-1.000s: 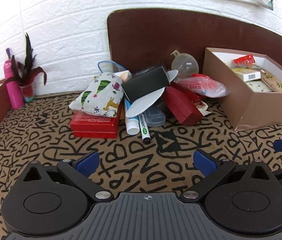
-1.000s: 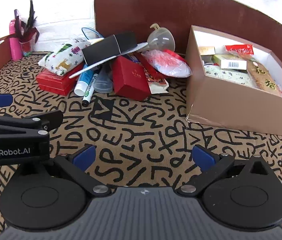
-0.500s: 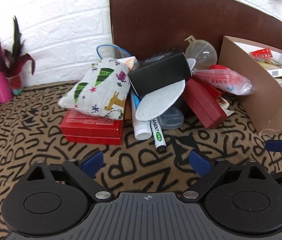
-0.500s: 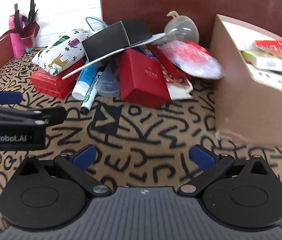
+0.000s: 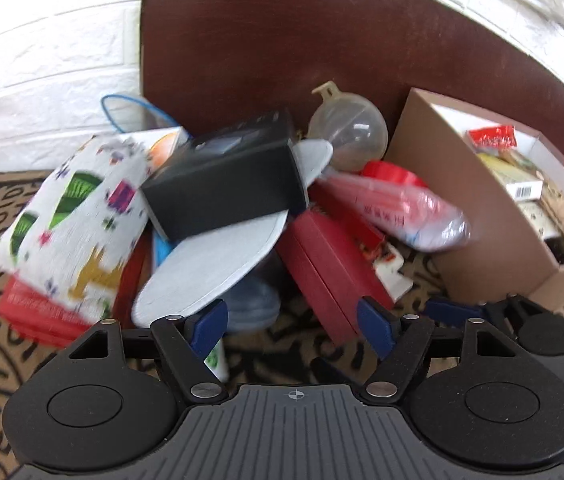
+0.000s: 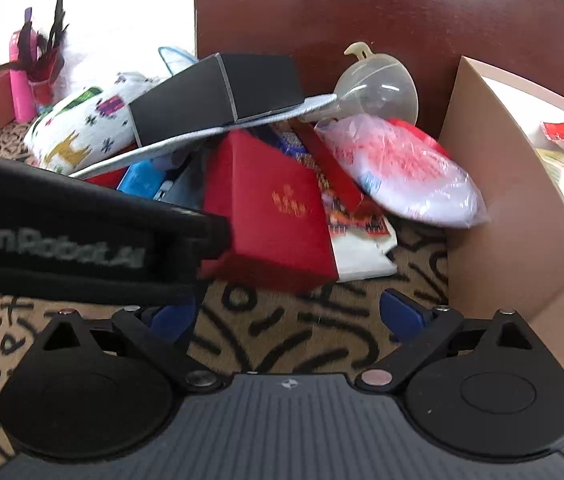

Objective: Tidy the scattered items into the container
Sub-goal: 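Grasp the red square gift box with the left gripper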

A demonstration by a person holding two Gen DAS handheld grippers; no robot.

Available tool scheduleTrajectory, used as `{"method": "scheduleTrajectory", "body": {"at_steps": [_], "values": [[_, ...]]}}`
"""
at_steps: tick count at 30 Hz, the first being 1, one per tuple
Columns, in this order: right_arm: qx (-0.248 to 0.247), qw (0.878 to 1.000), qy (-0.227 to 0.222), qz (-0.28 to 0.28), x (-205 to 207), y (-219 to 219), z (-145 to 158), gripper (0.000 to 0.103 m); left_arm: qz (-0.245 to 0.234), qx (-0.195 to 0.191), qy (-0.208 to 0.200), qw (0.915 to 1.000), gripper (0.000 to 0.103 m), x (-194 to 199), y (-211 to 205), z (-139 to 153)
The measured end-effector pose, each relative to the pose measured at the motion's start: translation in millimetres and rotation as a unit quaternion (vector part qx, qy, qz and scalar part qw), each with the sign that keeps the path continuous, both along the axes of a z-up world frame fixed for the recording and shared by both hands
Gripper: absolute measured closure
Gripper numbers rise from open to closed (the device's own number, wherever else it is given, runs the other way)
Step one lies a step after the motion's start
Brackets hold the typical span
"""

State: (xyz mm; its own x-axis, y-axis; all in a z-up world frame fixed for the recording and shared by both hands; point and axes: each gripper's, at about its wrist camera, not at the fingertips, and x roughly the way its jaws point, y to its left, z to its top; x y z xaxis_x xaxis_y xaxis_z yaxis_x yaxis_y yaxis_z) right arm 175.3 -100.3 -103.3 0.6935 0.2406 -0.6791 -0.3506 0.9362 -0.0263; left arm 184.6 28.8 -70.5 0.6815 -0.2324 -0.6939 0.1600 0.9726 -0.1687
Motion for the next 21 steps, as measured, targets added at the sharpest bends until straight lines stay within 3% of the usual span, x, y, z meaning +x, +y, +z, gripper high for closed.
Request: {"method": "scheduleTrajectory", "body": {"at_steps": [2, 5, 9, 12, 16, 21], "values": [[-0.001, 1.000, -0.003, 0.004, 6.5, 1.3, -0.8, 0.007, -0.002, -0.010, 0.005, 0.9999, 0.027, 5.2, 1.5, 4.0], [-0.001, 1.000, -0.009, 0.015, 11.1, 3.1, -2.4, 0.008, -0.023, -0.050, 0.006, 0.9985, 0.025, 5.9, 5.6, 7.9], [0.027, 0.999, -0.007, 0.024, 16.4, 1.0, -5.1, 0.015, -0.033, -0.043, 0.018, 0.9984, 0.028, 20.8, 1.5, -5.9], [0.041, 0.998, -0.001, 0.038, 15.7, 0.0, -5.7, 0.025, -0.041, -0.068, 0.045, 0.9958, 0.041, 35.8, 3.4, -24.6], [0.041, 0.998, 0.002, 0.042, 16.0, -0.1, -4.6, 0.025, -0.036, -0.104, 0.067, 0.9917, 0.050, 45.1, 8.1, -36.1], [0.047, 0.998, 0.010, 0.050, 6.3, -3.6, 0.1, 0.025, -0.047, -0.103, 0.069, 0.9912, 0.054, 30.4, 7.7, -28.8]]}}
